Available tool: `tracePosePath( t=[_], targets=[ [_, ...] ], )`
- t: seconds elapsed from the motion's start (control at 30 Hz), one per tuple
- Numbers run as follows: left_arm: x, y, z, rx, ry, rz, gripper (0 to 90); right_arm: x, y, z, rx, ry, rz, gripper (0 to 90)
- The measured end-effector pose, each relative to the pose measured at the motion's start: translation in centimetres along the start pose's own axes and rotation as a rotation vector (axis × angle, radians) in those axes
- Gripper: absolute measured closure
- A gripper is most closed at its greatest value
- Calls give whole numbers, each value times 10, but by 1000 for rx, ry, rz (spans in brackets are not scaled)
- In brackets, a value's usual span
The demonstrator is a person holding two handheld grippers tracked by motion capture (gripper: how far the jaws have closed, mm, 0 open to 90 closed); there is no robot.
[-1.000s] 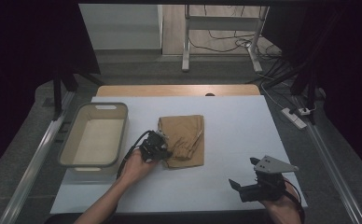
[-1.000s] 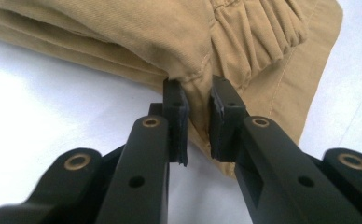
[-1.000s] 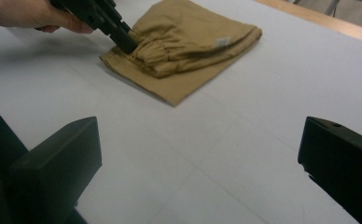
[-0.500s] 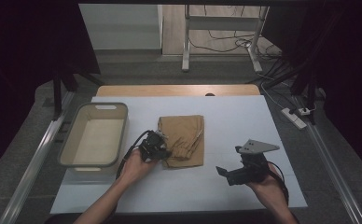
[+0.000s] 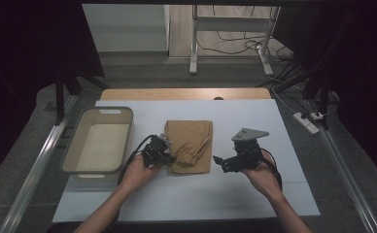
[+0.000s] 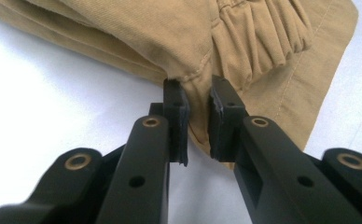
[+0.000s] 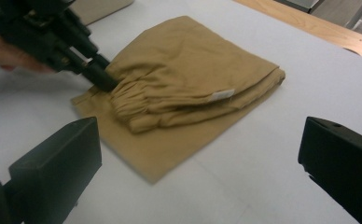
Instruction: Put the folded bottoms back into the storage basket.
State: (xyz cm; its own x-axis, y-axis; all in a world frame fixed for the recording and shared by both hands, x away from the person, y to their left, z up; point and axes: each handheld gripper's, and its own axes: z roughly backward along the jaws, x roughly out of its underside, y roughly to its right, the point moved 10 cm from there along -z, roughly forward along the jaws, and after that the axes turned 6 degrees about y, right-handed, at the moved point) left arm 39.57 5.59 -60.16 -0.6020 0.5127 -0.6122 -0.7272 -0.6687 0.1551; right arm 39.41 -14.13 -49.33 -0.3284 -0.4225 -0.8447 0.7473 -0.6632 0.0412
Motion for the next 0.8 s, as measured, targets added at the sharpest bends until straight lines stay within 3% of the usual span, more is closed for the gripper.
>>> tracePosePath(
  t=[0.13, 0.3, 0.47, 0.6, 0.8],
  targets=[
    [1, 1, -2, -5, 31, 22, 777, -6, 9, -18, -4, -2, -23, 0],
    [1, 1, -3, -14, 52, -11, 771, -11, 17, -38, -6, -15, -36, 0],
    [2, 1, -4, -26, 65, -19, 771, -17, 26, -58, 2, -33, -40, 0],
    [2, 2, -4, -32, 75, -37, 769, -18, 37, -72, 24, -52, -52, 0],
    [2, 1, -4, -26, 69, -20, 769, -15, 60, -95, 89, -95, -82, 0]
  ],
)
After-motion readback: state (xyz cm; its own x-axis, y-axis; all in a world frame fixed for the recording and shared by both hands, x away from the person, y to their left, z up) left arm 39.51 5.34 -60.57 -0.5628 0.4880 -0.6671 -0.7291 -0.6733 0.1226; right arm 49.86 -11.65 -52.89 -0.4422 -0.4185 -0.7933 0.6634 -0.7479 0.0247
